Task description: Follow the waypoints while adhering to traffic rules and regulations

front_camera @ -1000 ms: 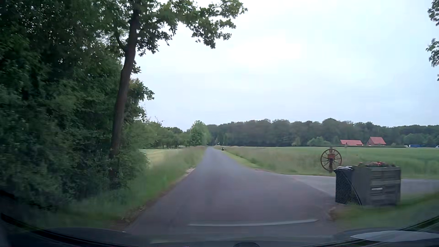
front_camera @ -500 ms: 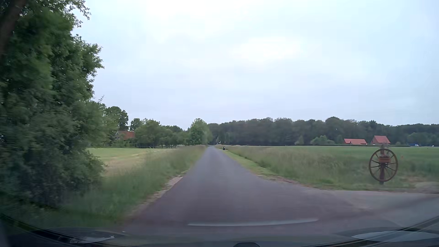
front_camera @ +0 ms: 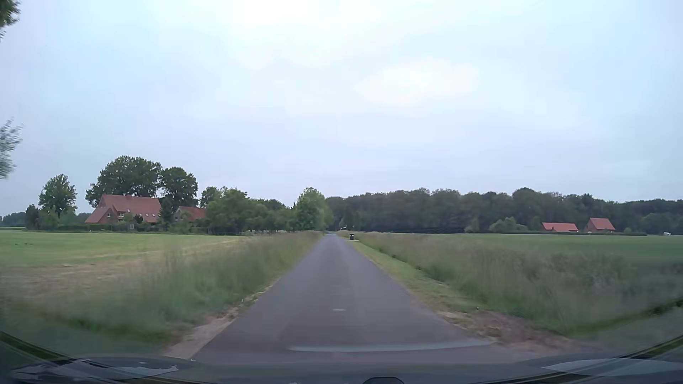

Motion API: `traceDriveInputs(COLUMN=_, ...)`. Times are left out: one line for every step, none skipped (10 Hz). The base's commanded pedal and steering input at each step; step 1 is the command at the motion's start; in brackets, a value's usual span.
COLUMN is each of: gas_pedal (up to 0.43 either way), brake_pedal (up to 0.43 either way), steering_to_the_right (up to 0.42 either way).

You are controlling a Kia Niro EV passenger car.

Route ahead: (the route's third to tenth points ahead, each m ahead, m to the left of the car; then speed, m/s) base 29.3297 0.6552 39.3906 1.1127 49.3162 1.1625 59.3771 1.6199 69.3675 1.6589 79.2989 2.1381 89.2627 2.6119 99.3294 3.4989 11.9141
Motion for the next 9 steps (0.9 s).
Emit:
traceDriveInputs(gas_pedal=0.209, brake_pedal=0.000, steering_to_the_right=-0.014)
traceDriveInputs(gas_pedal=0.209, brake_pedal=0.000, steering_to_the_right=-0.015)
traceDriveInputs(gas_pedal=0.209, brake_pedal=0.000, steering_to_the_right=-0.014)
traceDriveInputs(gas_pedal=0.209, brake_pedal=0.000, steering_to_the_right=-0.014)
traceDriveInputs(gas_pedal=0.209, brake_pedal=0.000, steering_to_the_right=-0.014)
traceDriveInputs(gas_pedal=0.209, brake_pedal=0.000, steering_to_the_right=-0.012)
traceDriveInputs(gas_pedal=0.209, brake_pedal=0.000, steering_to_the_right=-0.011)
traceDriveInputs(gas_pedal=0.209, brake_pedal=0.000, steering_to_the_right=-0.010)
traceDriveInputs(gas_pedal=0.209, brake_pedal=0.000, steering_to_the_right=-0.008)
